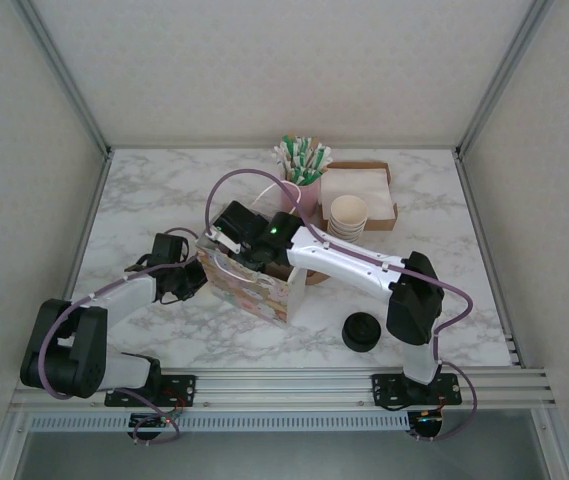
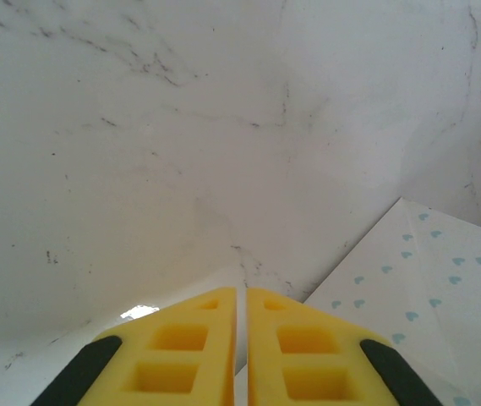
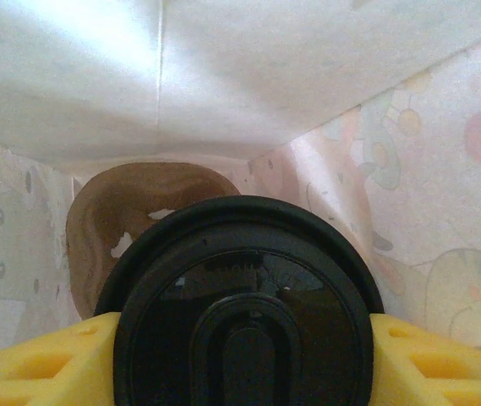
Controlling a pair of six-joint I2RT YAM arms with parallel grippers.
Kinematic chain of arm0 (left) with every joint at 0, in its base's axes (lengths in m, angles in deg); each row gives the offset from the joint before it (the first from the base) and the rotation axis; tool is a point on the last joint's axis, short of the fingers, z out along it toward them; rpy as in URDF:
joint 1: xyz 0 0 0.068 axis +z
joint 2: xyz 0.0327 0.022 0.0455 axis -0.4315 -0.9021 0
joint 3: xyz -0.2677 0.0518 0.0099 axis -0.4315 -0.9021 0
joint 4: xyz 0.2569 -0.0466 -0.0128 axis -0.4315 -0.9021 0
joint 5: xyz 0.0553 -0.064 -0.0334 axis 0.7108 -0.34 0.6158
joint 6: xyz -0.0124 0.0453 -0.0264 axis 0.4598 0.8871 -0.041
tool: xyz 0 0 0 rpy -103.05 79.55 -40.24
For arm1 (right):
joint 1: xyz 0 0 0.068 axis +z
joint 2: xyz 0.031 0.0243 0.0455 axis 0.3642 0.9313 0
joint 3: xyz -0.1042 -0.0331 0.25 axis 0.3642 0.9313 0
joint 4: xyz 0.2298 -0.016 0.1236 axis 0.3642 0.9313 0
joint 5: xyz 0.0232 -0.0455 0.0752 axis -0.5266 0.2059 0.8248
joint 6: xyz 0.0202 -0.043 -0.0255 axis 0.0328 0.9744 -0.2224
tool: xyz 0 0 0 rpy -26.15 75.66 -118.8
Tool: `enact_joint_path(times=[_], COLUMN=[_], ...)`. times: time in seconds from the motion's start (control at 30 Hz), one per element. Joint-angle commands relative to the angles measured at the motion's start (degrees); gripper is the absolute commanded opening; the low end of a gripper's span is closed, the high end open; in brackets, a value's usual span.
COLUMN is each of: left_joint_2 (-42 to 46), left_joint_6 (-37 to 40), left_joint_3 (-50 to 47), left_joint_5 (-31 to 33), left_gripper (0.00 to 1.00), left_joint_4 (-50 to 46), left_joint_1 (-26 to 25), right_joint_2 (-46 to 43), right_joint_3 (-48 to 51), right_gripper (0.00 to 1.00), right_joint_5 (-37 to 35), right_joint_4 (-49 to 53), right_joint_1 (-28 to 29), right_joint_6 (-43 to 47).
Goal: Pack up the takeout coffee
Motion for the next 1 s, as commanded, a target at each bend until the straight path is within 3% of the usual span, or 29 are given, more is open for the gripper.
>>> enact_joint_path(times=[0.0,0.47,0.97], left_joint_2=[-0.4,-0.3,-0.3], left_joint_6=[1.1,1.2,1.1], left_joint_3=[1.5,1.3,1.4], left_joint_5=[0.8,0.7,0.7], left_gripper=[0.12,0.12,0.12], left_joint_4=[-1.2,-1.2,-1.3], left_joint_1=[-0.4,-0.4,-0.4], right_joint_2=[-0.3,-2.8,-1.9], right_joint_3=[-1.9,0.4,6.9], right_gripper=[0.47,0.47,0.46], right_joint_5=[-0.6,-0.4,0.7], right_joint_4=[0.9,-7.1,-6.6], right_joint_1=[0.6,0.6,0.5], right_joint_6=[0.9,2.6,-0.4])
